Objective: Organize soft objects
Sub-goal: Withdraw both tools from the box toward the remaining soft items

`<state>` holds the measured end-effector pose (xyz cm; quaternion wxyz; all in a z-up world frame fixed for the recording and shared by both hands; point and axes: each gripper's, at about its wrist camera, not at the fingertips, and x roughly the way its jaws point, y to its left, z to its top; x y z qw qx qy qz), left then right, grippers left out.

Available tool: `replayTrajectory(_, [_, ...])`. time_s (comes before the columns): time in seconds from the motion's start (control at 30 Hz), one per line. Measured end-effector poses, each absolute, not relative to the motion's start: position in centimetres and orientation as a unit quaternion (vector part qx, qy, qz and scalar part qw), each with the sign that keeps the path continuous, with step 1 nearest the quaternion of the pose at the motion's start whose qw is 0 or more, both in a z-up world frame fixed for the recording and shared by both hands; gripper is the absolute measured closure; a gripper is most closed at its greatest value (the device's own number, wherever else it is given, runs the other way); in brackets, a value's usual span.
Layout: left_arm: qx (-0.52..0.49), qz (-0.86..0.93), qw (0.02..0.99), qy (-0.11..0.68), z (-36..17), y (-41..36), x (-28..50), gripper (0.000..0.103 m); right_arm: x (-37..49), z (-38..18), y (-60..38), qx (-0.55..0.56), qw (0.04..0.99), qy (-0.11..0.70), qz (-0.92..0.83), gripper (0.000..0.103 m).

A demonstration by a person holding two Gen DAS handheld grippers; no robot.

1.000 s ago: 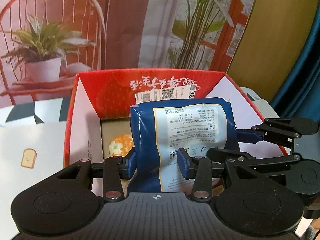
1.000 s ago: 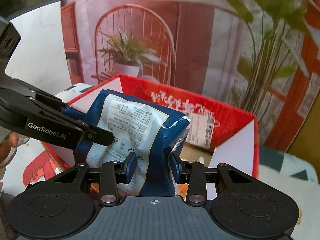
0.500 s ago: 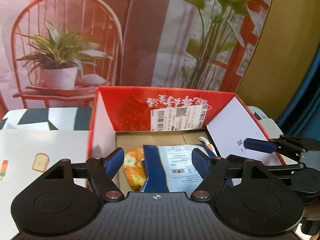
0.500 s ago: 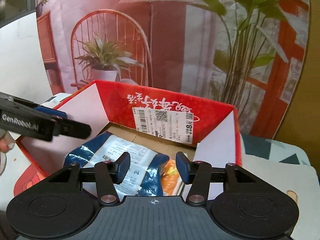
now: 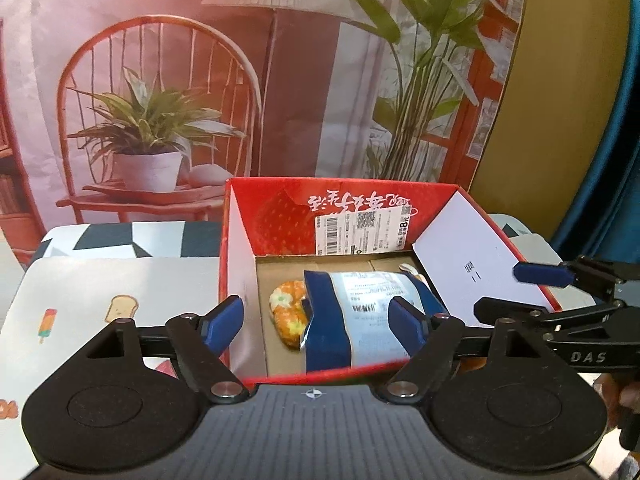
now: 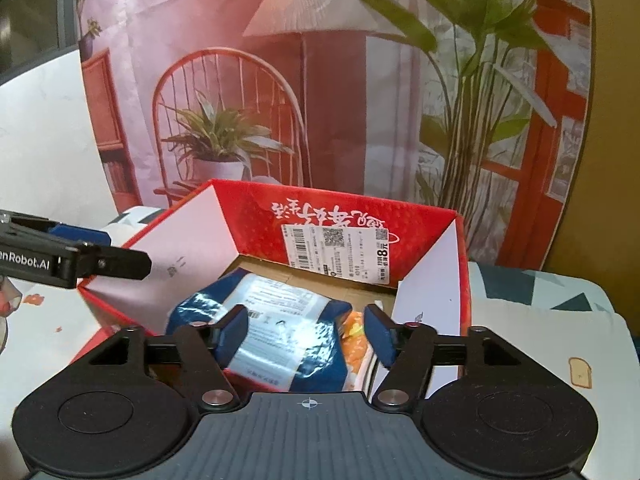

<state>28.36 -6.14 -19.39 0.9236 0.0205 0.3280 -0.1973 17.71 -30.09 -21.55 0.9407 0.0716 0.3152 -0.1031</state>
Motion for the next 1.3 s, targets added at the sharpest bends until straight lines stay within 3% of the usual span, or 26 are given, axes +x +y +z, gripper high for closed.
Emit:
replayTrajectory(0.13, [0.025,-0.196,0.926,0.320,-19.4,-5.5,26.4,0.000,16.2,-20.7,-29.3,0.072,0.944,0.304,-0.103,0.012])
replayTrajectory(0.27, [0.028,-0.192,0.926,0.325,-19.7,-4.8,24.9,0.000,15.1,-20.1,-28.4,0.065,0.945,0.299,-0.115,0.001])
replayTrajectory(0.7, [0.020,-0.173,0.928,0.329,-21.4,-1.9,19.2,0.000,11.0,-20.3,-25.3,0.086,0.945,0.296,-0.108,0.000])
replayTrajectory(1.3, [0.002,-0.151,0.916,0.371,-26.2,-0.6,13.7,0.000,3.4,-25.0,-22.8,0.074,0.929,0.333,-0.142,0.000])
